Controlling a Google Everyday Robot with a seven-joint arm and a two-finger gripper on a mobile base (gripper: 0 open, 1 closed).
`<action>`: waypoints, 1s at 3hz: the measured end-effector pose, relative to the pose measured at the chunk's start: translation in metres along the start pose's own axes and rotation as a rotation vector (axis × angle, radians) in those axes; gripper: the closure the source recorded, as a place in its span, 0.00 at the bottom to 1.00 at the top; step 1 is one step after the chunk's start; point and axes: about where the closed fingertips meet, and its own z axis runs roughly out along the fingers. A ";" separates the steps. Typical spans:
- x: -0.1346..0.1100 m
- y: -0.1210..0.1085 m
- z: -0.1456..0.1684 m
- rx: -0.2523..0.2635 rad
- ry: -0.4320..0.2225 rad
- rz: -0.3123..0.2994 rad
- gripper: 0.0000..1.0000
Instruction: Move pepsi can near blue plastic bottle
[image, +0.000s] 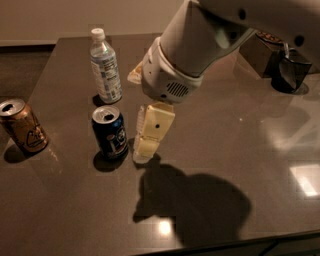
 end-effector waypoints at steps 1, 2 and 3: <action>-0.015 0.004 0.019 -0.031 -0.020 -0.016 0.00; -0.023 0.005 0.030 -0.050 -0.035 -0.021 0.00; -0.029 -0.002 0.050 -0.075 -0.057 -0.023 0.00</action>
Offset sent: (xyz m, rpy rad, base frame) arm -0.0052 0.0474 -0.0252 0.0352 0.0622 0.0645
